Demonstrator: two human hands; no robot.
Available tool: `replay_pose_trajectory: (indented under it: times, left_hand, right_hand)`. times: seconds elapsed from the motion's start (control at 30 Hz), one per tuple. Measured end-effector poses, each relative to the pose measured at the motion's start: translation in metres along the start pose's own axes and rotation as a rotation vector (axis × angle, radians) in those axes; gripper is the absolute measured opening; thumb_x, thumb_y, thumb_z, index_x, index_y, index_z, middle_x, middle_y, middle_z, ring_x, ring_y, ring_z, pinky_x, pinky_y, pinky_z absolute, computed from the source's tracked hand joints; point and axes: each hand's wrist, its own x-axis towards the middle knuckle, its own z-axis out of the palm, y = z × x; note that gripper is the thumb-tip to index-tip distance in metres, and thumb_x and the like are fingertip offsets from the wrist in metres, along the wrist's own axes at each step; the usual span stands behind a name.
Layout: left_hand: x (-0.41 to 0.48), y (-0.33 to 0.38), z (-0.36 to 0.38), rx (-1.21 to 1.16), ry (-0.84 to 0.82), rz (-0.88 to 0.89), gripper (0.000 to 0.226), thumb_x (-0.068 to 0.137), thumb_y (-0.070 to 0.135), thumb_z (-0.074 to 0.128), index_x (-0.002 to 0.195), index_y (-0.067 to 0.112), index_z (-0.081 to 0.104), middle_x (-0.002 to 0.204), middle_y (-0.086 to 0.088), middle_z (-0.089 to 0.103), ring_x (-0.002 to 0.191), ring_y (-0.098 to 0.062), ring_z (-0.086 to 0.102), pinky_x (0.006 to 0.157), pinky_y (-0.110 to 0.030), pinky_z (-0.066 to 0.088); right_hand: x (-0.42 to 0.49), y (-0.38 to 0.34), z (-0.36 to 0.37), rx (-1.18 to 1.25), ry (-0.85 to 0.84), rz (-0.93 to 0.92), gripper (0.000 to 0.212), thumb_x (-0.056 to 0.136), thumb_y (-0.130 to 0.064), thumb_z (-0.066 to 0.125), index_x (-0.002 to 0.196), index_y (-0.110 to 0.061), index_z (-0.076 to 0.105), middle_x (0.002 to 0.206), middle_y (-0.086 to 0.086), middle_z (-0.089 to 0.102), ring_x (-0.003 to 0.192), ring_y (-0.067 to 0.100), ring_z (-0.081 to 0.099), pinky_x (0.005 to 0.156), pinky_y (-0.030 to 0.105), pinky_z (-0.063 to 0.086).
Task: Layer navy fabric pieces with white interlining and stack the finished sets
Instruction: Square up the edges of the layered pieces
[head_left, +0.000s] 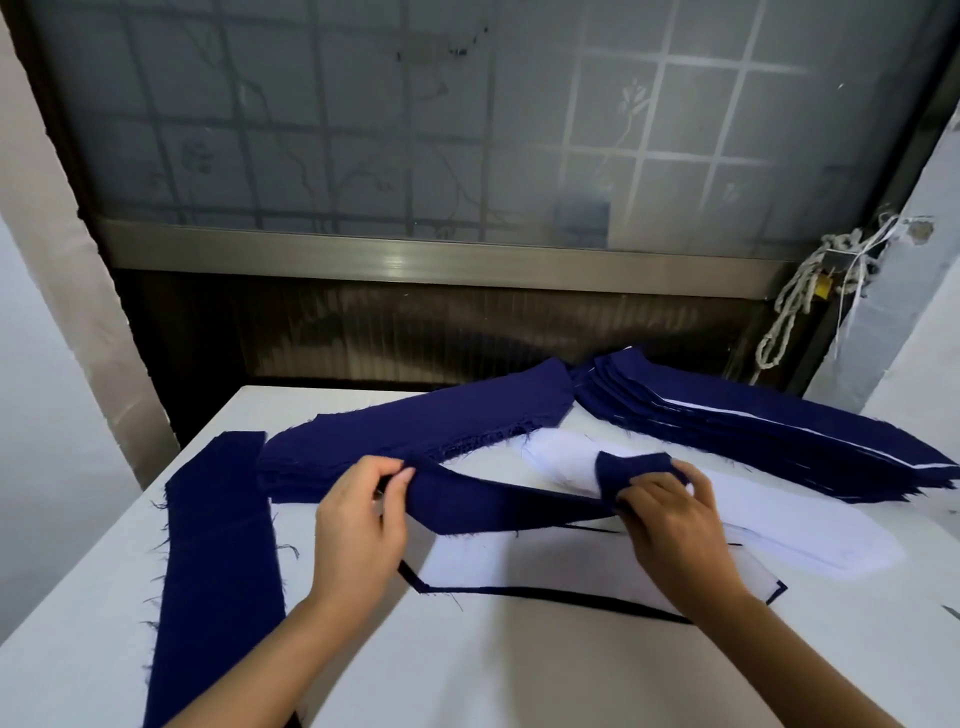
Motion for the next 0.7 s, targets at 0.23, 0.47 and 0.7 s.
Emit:
replay_pose_trajectory:
  times: [0.23, 0.47, 0.7]
  left_hand:
    - [0.013, -0.016, 0.000, -0.069, 0.051, -0.175, 0.011, 0.095, 0.012, 0.063, 0.093, 0.022, 0.064, 0.078, 0.012, 0.066, 0.075, -0.004, 0.063, 0.062, -0.011, 0.048]
    - [0.014, -0.028, 0.004, -0.098, 0.005, -0.363, 0.017, 0.090, 0.019, 0.072, 0.084, 0.034, 0.066, 0.077, 0.021, 0.068, 0.077, 0.000, 0.062, 0.067, -0.004, 0.046]
    - [0.011, -0.050, 0.005, -0.037, -0.112, -0.508, 0.012, 0.088, 0.023, 0.074, 0.077, 0.028, 0.073, 0.072, 0.005, 0.068, 0.069, -0.009, 0.065, 0.068, -0.026, 0.053]
  right_hand:
    - [-0.023, 0.056, -0.027, 0.028, 0.014, 0.216, 0.022, 0.067, 0.010, 0.078, 0.076, -0.009, 0.074, 0.071, -0.001, 0.069, 0.071, 0.026, 0.065, 0.094, 0.055, 0.042]
    - [-0.046, 0.082, -0.039, 0.785, -0.020, 0.815, 0.015, 0.087, -0.012, 0.069, 0.072, -0.012, 0.072, 0.067, 0.004, 0.071, 0.059, 0.015, 0.066, 0.053, 0.019, 0.049]
    - [-0.065, 0.088, -0.024, 0.731, -0.057, 0.995, 0.029, 0.087, -0.020, 0.069, 0.067, -0.002, 0.060, 0.061, 0.017, 0.062, 0.053, 0.028, 0.056, 0.055, 0.036, 0.044]
